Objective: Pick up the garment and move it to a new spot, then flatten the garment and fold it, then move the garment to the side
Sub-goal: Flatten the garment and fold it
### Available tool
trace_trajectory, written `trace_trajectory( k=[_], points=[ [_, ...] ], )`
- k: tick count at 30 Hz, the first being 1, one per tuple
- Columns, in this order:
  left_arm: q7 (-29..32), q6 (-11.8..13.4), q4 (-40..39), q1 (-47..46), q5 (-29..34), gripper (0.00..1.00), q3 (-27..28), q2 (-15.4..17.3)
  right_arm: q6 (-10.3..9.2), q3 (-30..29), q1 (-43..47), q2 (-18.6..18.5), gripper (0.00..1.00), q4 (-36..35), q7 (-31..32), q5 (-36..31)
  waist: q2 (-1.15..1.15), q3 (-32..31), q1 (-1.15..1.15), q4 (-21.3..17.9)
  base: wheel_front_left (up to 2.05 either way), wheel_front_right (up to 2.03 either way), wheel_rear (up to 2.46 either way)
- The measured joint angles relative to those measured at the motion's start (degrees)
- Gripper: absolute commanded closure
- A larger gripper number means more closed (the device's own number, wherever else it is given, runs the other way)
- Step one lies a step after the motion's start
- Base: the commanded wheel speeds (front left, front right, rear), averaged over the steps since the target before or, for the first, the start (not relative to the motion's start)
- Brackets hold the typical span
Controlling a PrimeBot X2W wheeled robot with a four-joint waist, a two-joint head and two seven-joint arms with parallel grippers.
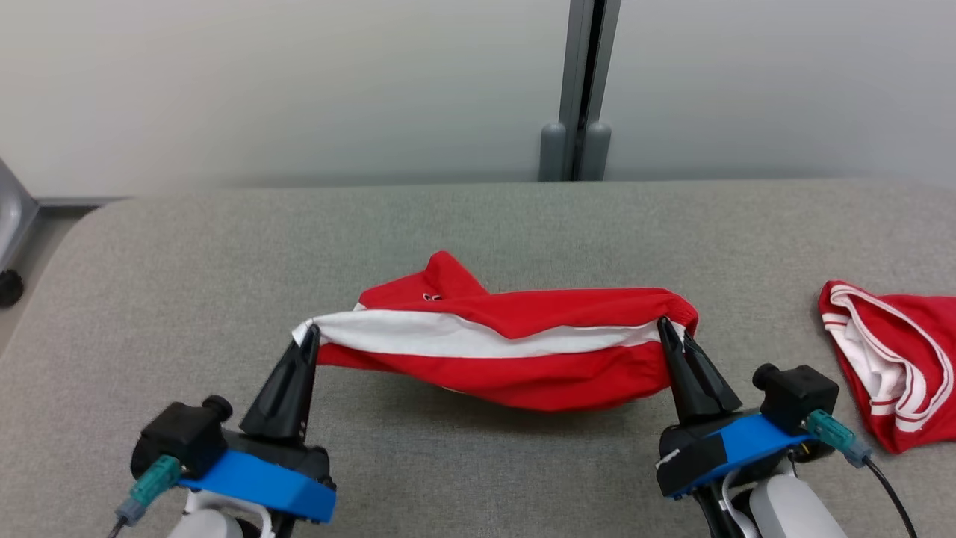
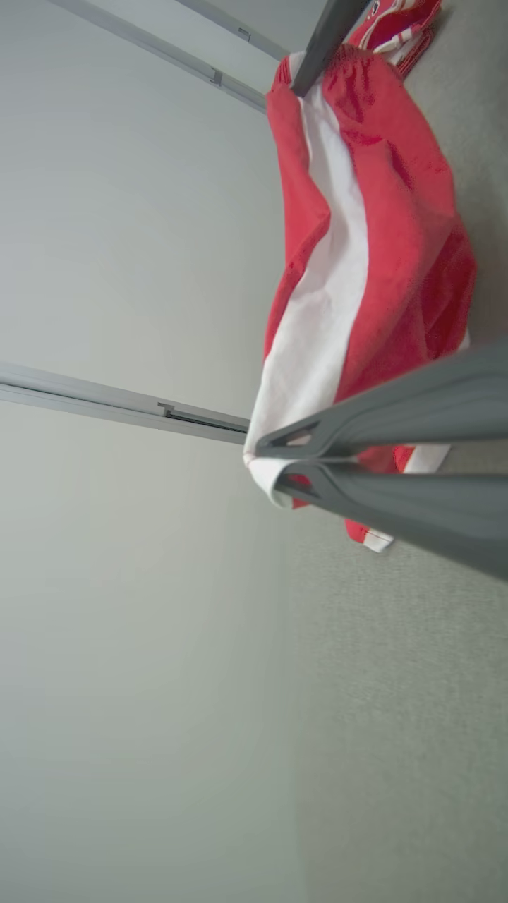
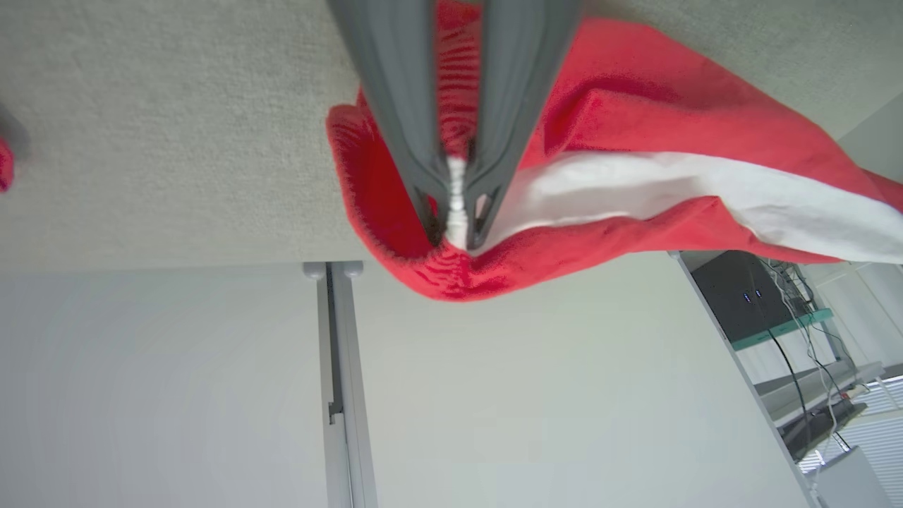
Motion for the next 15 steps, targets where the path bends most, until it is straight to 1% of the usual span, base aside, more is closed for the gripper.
trace_trajectory(
  k=[2,4,8,13,15],
  points=[
    [0.0,0.0,-2.46,-0.62,1.2,1.0,1.3,0.76,0.0,1.66,-0.19,0.01,1.0,-2.36,0.01,1.51,0.0,-1.65,-0.01,-0.51,0.0,0.0,0.0],
    [0.0,0.0,-4.86,-2.36,2.55,1.0,2.43,2.04,0.0,3.19,-1.14,0.05,1.0,-4.69,0.01,3.71,0.0,-3.04,-0.01,-1.1,0.0,0.0,0.0],
    [0.0,-0.01,-9.67,-5.75,3.92,1.0,4.82,4.78,0.0,5.72,-4.42,-0.29,1.0,-9.92,0.25,6.13,0.0,-5.45,-0.01,-2.17,0.0,0.0,0.0],
    [0.01,-0.01,-13.46,-10.78,4.43,1.0,6.42,9.18,0.0,5.33,-8.04,-3.13,1.0,-18.14,5.57,9.85,0.0,-6.96,-0.01,-2.92,0.0,0.0,0.0],
    [0.48,-0.01,-13.67,-12.85,3.81,1.0,6.28,10.67,0.0,4.36,-8.78,-3.42,1.0,-20.17,8.06,10.68,0.0,-6.6,-0.01,-2.93,0.0,0.0,0.0]
  ],
)
